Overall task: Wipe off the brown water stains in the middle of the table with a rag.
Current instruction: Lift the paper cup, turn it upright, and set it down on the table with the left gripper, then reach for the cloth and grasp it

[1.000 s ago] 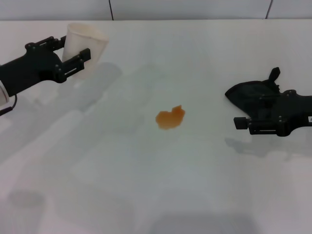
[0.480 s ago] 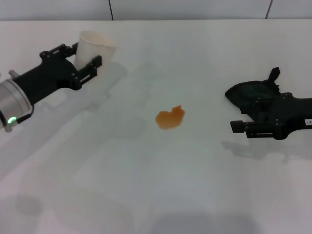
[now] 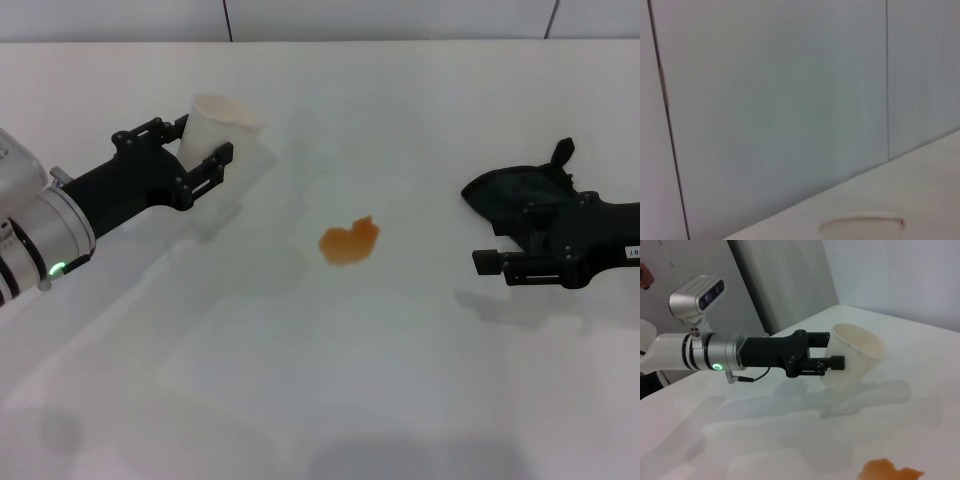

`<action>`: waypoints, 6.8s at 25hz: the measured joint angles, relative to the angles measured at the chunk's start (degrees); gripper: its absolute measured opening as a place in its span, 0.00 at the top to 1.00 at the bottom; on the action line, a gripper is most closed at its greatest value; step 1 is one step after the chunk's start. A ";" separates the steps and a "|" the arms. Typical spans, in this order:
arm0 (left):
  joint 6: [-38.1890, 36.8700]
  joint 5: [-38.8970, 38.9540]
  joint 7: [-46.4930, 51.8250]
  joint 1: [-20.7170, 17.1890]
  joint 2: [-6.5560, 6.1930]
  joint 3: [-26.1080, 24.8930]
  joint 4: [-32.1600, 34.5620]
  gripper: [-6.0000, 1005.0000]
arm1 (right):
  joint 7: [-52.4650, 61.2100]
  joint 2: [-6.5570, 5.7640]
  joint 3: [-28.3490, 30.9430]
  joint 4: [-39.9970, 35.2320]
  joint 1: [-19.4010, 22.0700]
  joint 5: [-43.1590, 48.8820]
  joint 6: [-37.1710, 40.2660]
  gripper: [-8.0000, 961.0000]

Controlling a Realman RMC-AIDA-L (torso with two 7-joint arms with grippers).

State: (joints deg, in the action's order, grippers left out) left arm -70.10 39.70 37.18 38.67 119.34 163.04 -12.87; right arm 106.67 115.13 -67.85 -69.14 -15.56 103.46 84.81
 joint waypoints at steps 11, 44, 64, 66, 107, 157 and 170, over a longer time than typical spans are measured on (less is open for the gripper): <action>2.28 0.29 -2.41 -1.04 0.01 0.00 1.50 0.41 | -0.12 0.00 -0.05 -0.03 -0.28 0.02 -0.26 0.39; 2.06 0.22 -5.35 -4.72 0.10 0.00 3.83 0.41 | -0.15 -0.09 -0.03 -0.66 -0.83 0.24 0.01 0.39; -0.60 -0.39 -5.99 -7.20 0.13 -0.06 4.13 0.27 | 0.28 -0.09 0.05 -1.37 -1.11 0.20 0.18 0.39; -1.27 0.45 -5.99 -7.65 0.10 -0.10 4.05 0.25 | 0.29 -0.09 0.05 -1.37 -1.25 0.21 0.20 0.39; -33.67 6.92 4.38 -16.51 -0.29 -0.01 -11.17 0.11 | 1.09 0.00 -1.66 -1.62 -1.33 -0.11 0.16 0.40; -44.68 -34.91 31.59 13.42 -5.81 0.17 -33.11 0.11 | 0.71 -0.08 -1.53 2.29 -3.63 -0.08 -7.03 0.41; -44.68 -34.09 31.08 11.36 -5.22 0.17 -33.09 0.11 | 1.57 0.00 -1.91 2.43 -5.18 0.41 -7.48 0.41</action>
State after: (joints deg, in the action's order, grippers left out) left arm -114.78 5.62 68.26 50.03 114.12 163.21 -45.96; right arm 108.23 115.14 -69.76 -66.71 -20.74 103.88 77.33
